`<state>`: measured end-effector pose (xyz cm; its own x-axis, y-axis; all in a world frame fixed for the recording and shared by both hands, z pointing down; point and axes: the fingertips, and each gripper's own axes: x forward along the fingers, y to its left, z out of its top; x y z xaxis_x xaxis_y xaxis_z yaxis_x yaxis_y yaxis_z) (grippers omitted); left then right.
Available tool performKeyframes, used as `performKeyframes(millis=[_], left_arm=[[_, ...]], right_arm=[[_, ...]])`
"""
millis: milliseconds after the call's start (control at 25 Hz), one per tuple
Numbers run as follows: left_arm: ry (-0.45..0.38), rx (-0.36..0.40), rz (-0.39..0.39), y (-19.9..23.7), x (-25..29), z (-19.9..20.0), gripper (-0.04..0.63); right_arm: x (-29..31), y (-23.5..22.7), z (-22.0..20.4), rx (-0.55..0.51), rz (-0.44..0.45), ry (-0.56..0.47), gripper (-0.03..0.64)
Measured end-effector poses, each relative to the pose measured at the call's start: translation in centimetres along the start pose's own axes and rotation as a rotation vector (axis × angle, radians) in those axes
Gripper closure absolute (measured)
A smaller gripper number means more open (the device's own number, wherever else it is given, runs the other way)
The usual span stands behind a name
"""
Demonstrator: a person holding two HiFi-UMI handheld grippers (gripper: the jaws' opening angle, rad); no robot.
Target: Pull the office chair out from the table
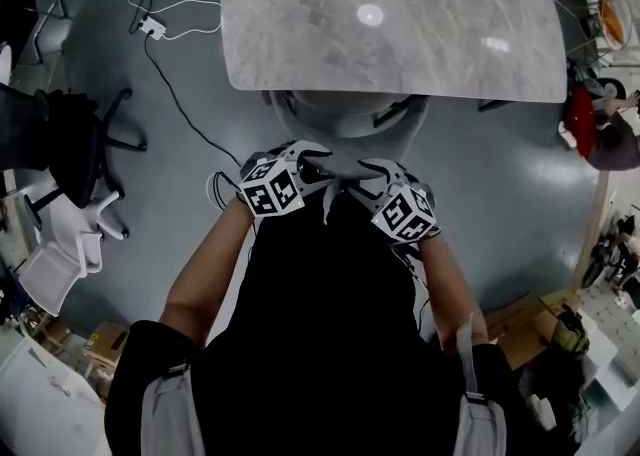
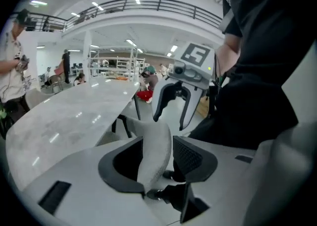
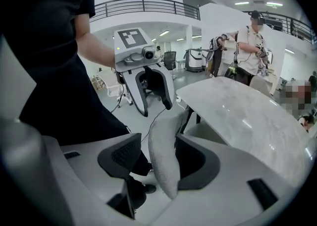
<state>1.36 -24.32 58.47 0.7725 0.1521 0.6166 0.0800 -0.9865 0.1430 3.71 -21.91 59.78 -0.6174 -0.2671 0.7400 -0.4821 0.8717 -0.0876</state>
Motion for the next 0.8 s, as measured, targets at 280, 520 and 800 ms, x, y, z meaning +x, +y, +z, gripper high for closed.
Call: performKeyframes(millis=[280,520,800], left_arm=[[0.186,0.121,-0.045,-1.0,3.2,-3.4,0.393],[0.321,0.202,-0.007,-0.6,4.4,-6.3,0.393],[0.366,0.231,-0.005,-0.3,5.6,-6.4,0.393]], right_arm=[[2.0,0.1,-3.1,-0.057,0.068,0.108,0.406],[4.0,0.6,-4.2,-0.160,0.084,0.167,0.407],[4.6,0.2,-5.4,-0.165,0.071,0.189,0.407]])
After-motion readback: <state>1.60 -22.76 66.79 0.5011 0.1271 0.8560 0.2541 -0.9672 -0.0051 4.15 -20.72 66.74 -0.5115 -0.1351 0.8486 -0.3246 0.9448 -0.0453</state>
